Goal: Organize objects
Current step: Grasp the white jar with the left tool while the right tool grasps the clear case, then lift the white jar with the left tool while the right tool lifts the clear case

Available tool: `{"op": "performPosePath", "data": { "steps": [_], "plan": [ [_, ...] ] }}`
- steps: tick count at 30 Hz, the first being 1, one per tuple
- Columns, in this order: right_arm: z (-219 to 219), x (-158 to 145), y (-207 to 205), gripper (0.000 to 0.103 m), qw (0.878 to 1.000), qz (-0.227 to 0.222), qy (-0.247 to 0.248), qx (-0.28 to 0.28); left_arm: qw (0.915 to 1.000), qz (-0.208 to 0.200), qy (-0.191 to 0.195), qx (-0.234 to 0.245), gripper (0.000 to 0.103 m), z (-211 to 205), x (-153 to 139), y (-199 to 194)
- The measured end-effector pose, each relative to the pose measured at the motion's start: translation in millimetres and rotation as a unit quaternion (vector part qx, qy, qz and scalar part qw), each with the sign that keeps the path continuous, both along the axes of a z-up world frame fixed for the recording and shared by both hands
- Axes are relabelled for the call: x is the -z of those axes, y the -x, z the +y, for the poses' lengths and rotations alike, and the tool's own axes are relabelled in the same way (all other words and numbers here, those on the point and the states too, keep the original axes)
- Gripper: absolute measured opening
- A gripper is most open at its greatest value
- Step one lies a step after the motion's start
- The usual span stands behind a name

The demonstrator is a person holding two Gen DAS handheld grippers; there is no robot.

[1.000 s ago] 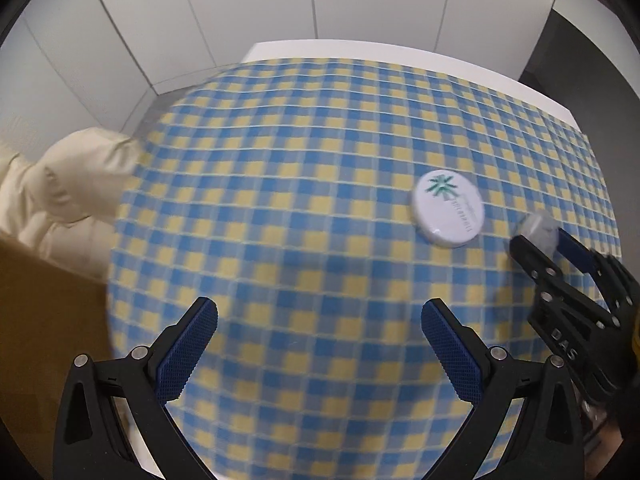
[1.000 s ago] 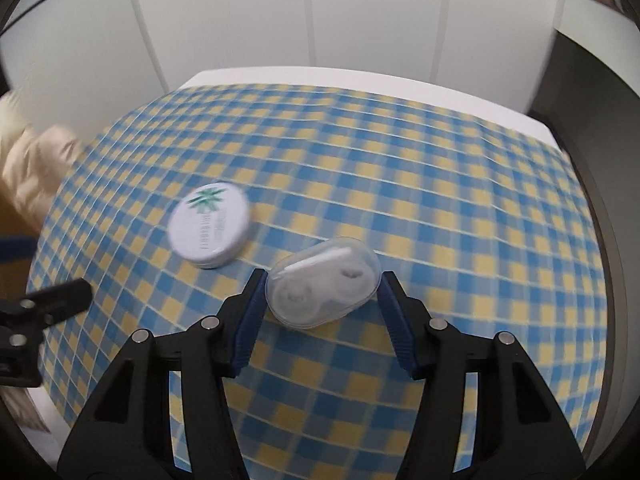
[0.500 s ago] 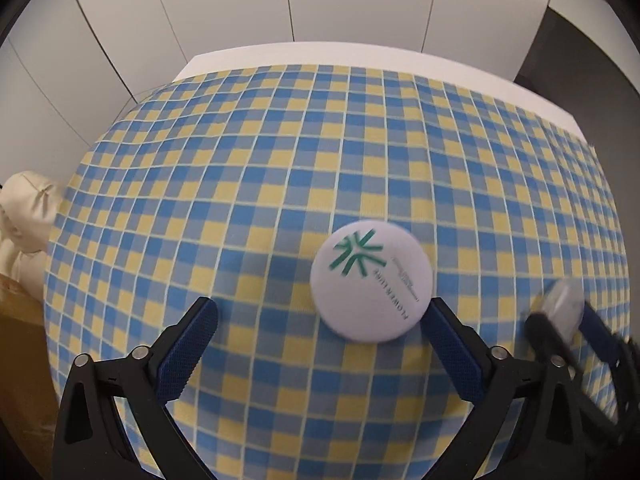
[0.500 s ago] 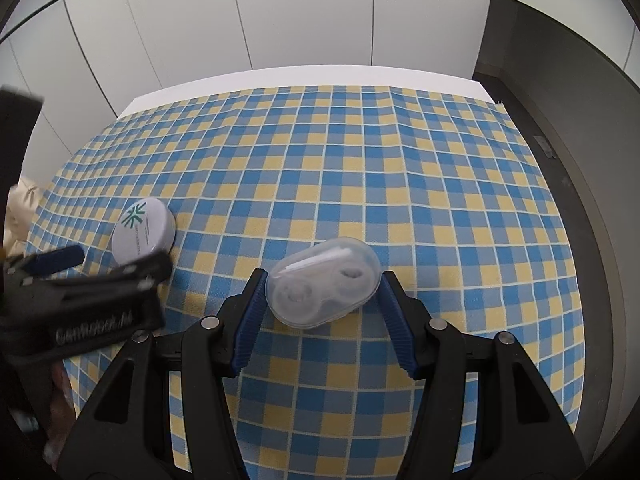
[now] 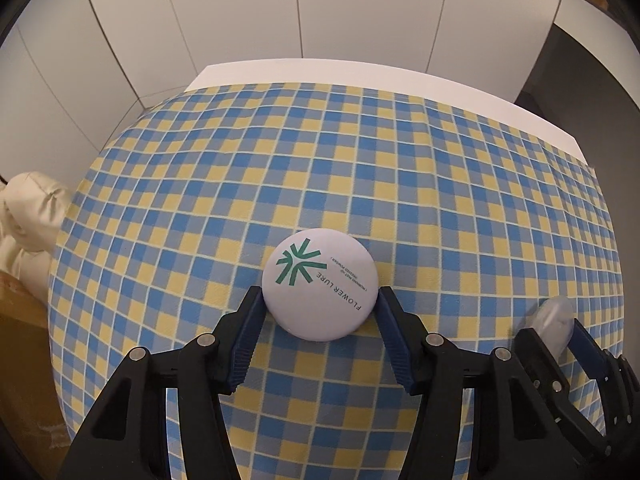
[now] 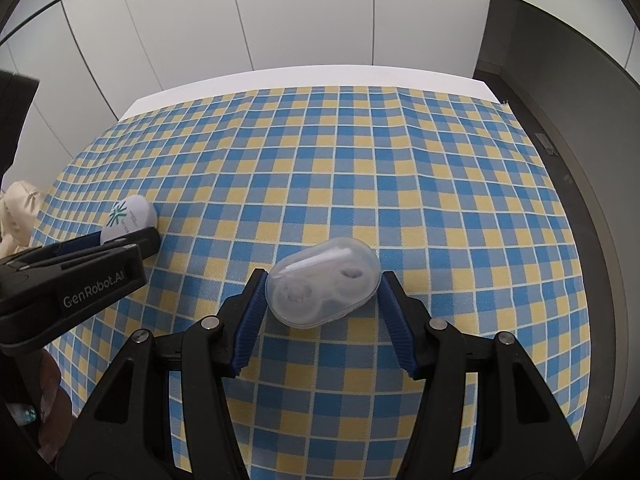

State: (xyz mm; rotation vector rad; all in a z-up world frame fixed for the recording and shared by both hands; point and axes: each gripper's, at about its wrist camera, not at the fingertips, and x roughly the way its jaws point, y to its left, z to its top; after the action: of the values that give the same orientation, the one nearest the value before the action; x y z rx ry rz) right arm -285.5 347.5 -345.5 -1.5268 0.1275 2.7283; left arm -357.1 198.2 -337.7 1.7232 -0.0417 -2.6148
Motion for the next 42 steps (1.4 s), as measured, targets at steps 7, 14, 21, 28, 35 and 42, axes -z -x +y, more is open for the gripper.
{"op": "performPosePath", "data": {
  "steps": [7, 14, 21, 28, 35, 42],
  "plan": [
    [-2.4, -0.3, 0.5, 0.058, 1.000, -0.003, -0.002, 0.003, 1.0000, -0.002, 0.010, -0.001, 0.056, -12.7, 5.5, -7.6],
    [0.7, -12.5, 0.5, 0.058, 1.000, -0.008, -0.008, 0.003, 0.9999, -0.004, 0.012, -0.001, 0.056, -20.6, -0.2, -17.2],
    [3.7, -53.7, 4.1, 0.058, 1.000, 0.005, -0.011, 0.011, 1.0000, 0.006, 0.004, 0.004, 0.056, -25.1, -39.2, -16.3],
    [1.1, -108.4, 1.9, 0.058, 1.000, 0.025, -0.008, 0.012, 0.9995, 0.030, -0.005, 0.007, 0.056, -29.9, -91.5, -19.2],
    [-9.7, -168.4, -2.9, 0.058, 0.998, 0.053, -0.021, 0.008, 0.9978, 0.065, -0.010, 0.006, 0.056, -39.4, -154.1, -28.9],
    [-19.9, -233.3, -9.9, 0.058, 0.995, 0.090, -0.038, 0.003, 0.9939, 0.110, -0.010, 0.005, 0.056, -46.6, -215.8, -39.1]
  ]
}}
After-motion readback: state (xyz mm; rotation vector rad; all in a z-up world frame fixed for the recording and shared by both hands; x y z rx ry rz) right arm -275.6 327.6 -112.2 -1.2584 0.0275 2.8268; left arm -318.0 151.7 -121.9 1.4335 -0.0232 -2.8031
